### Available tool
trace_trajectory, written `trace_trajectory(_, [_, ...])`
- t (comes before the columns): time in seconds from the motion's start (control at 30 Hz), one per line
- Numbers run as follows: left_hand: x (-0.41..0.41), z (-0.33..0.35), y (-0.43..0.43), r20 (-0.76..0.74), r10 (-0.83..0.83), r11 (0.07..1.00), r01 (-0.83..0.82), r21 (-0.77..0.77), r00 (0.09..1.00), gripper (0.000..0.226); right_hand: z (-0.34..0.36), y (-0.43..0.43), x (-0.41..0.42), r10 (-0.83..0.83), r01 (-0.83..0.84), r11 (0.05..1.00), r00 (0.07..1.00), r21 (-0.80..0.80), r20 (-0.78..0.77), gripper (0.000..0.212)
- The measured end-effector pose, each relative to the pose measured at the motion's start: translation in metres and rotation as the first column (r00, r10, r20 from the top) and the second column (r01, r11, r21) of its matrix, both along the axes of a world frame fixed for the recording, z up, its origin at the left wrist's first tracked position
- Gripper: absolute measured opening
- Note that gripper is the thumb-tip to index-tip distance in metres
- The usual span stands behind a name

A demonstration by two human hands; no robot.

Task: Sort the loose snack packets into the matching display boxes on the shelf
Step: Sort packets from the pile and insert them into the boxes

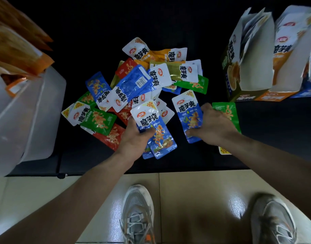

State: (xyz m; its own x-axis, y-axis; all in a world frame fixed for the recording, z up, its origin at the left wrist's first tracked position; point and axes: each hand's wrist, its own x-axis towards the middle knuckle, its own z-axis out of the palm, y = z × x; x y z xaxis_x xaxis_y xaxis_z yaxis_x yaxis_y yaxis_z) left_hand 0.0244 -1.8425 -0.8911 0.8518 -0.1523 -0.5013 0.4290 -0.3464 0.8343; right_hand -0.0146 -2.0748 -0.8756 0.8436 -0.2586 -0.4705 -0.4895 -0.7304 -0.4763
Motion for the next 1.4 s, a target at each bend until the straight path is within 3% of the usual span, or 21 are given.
trace_trajectory(0.1, [0.001,0.0,-0.001,-0.01,0.038,0.999,-0.038,-0.023,0.999,0.041,0.001,-0.004,-0.017,-0.105,0.098,0.979,0.994,0.18,0.032,0.024])
trace_trajectory(0.2, [0.0,0.0,-0.003,-0.052,0.056,0.997,-0.058,-0.051,0.997,0.038,0.008,0.0,-0.036,-0.216,0.156,0.887,0.972,0.434,0.091,0.021])
trace_trajectory(0.33, [-0.006,0.004,-0.014,-0.171,0.11,0.97,-0.143,-0.196,0.979,0.04,0.016,0.019,-0.038,-0.1,0.037,0.83,0.992,0.556,0.083,0.016])
trace_trajectory(0.43, [-0.011,0.006,-0.021,-0.238,0.107,0.93,-0.182,-0.319,0.965,0.041,0.011,0.033,-0.023,-0.093,0.05,0.885,0.993,0.463,0.071,0.019])
trace_trajectory(0.57, [-0.008,0.01,-0.013,-0.071,0.018,0.976,-0.033,-0.215,0.997,0.046,0.015,0.04,-0.003,-0.08,0.038,0.959,0.987,0.28,0.142,0.029])
trace_trajectory(0.63, [0.007,0.016,-0.001,-0.026,0.136,0.975,-0.138,-0.172,0.99,0.048,0.018,0.041,0.011,0.047,-0.093,0.985,0.957,0.148,0.287,0.026])
trace_trajectory(0.67, [0.015,0.019,0.007,-0.002,0.204,0.967,-0.202,-0.155,0.979,0.049,0.019,0.041,0.021,0.186,-0.211,0.976,0.93,0.047,0.318,0.038])
trace_trajectory(0.77, [0.035,0.023,0.031,0.112,0.317,0.947,-0.308,-0.092,0.942,0.044,0.021,0.043,0.065,0.594,-0.538,0.798,0.776,-0.27,0.211,0.078])
trace_trajectory(0.83, [0.038,0.022,0.041,0.135,0.352,0.936,-0.346,-0.07,0.926,0.043,0.019,0.046,0.089,0.684,-0.612,0.706,0.719,-0.356,0.119,0.085])
trace_trajectory(1.07, [0.031,0.008,0.047,0.101,0.295,0.954,-0.287,-0.081,0.95,0.038,-0.006,0.036,0.025,0.657,-0.582,0.695,0.752,-0.422,0.045,0.073])
trace_trajectory(1.2, [0.028,0.005,0.036,0.11,0.168,0.985,-0.164,-0.044,0.98,0.042,-0.009,0.023,0.005,0.537,-0.426,0.799,0.823,-0.424,0.186,0.055])
trace_trajectory(1.4, [0.018,0.0,0.021,0.067,0.005,1.0,-0.005,-0.004,0.998,0.046,-0.005,0.012,0.017,0.319,-0.266,0.874,0.945,-0.406,0.068,0.09])
